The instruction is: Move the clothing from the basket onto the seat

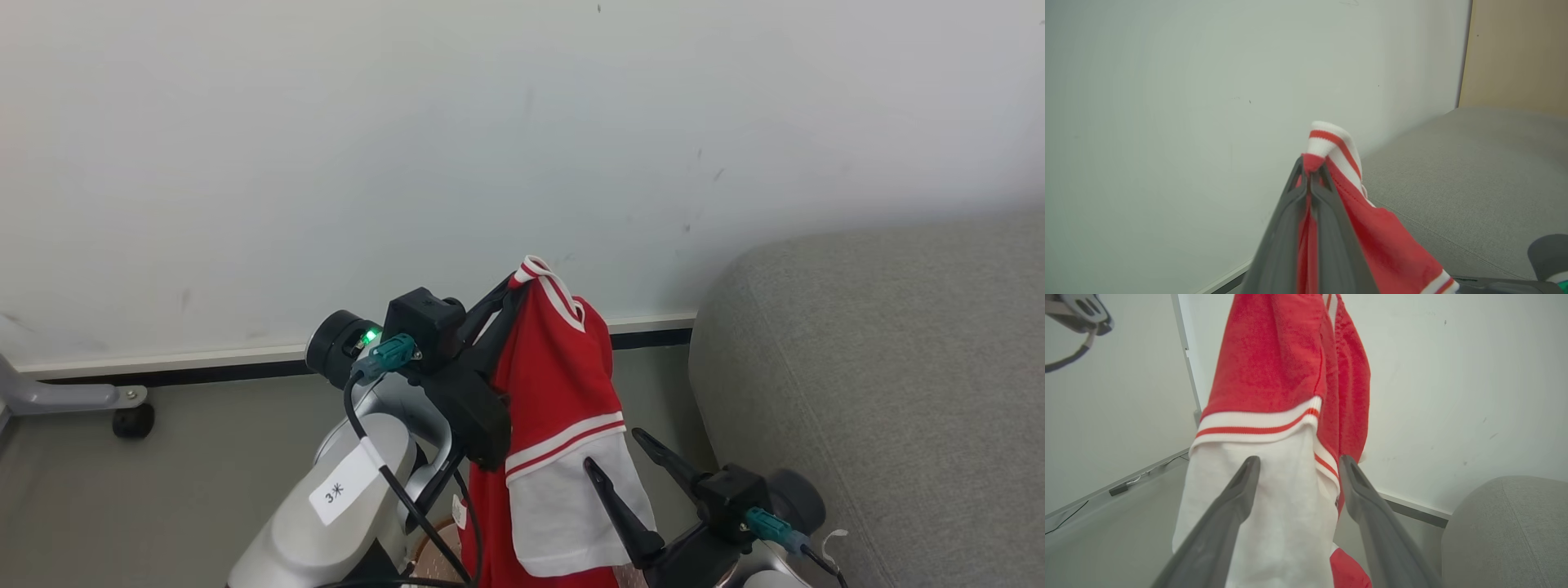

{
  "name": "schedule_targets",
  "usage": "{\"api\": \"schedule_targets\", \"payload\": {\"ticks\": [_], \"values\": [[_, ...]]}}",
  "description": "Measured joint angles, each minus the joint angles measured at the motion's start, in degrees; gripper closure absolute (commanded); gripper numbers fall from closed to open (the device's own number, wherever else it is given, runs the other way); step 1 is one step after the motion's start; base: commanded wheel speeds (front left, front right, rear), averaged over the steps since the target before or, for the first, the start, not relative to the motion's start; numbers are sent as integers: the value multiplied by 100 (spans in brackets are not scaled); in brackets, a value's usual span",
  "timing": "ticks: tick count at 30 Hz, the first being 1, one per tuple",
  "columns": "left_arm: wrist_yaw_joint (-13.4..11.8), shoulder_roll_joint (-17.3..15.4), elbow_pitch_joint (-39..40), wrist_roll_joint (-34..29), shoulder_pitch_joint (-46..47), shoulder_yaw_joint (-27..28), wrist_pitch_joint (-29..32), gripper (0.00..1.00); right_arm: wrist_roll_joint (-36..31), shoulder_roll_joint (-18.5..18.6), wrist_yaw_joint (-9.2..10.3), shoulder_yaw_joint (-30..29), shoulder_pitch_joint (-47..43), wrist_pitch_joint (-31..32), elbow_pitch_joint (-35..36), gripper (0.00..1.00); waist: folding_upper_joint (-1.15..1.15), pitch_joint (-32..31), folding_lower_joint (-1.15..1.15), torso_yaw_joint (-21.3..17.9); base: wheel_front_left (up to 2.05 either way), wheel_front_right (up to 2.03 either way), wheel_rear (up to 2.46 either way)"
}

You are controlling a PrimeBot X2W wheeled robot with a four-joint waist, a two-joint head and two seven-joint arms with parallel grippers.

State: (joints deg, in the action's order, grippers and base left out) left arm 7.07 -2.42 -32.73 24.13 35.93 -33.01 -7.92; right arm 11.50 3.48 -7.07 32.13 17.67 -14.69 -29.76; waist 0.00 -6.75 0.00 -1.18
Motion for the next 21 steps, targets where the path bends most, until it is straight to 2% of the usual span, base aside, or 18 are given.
{"api": "schedule_targets", "payload": {"ticks": [11, 12, 13, 15, 16, 17, 21], "values": [[-9, 0, 226, 121, 58, -215, 76, 100, 244, 2, -1, 541, 636, 0, -771, 0, 0, 79, 0, 237, 0, 0, 0], [-13, 4, 261, 143, 59, -248, 76, 100, 297, 5, -1, 621, 717, 0, -806, 7, 0, 88, 0, 256, 0, 0, 0], [-26, 7, 293, 155, 59, -271, 77, 100, 337, 5, -1, 722, 794, 0, -837, 40, 0, 96, 0, 274, 0, 0, 0], [-54, 9, 343, 176, 59, -285, 77, 100, 432, 3, -1, 928, 941, 0, -897, 65, 0, 114, 0, 299, 0, 0, 0], [-59, 7, 361, 209, 59, -299, 77, 100, 476, -2, -1, 1002, 1000, 0, -924, 85, 0, 122, 0, 307, 0, 0, 0], [-62, 5, 377, 258, 59, -312, 87, 100, 530, -2, -1, 1060, 1046, 0, -942, 100, 0, 130, 0, 315, 0, 0, 0], [-107, 8, 414, 359, 57, -327, 120, 100, 716, 0, -2, 1192, 1179, 0, -1005, 100, 0, 161, 0, 330, 0, 0, 0]]}}
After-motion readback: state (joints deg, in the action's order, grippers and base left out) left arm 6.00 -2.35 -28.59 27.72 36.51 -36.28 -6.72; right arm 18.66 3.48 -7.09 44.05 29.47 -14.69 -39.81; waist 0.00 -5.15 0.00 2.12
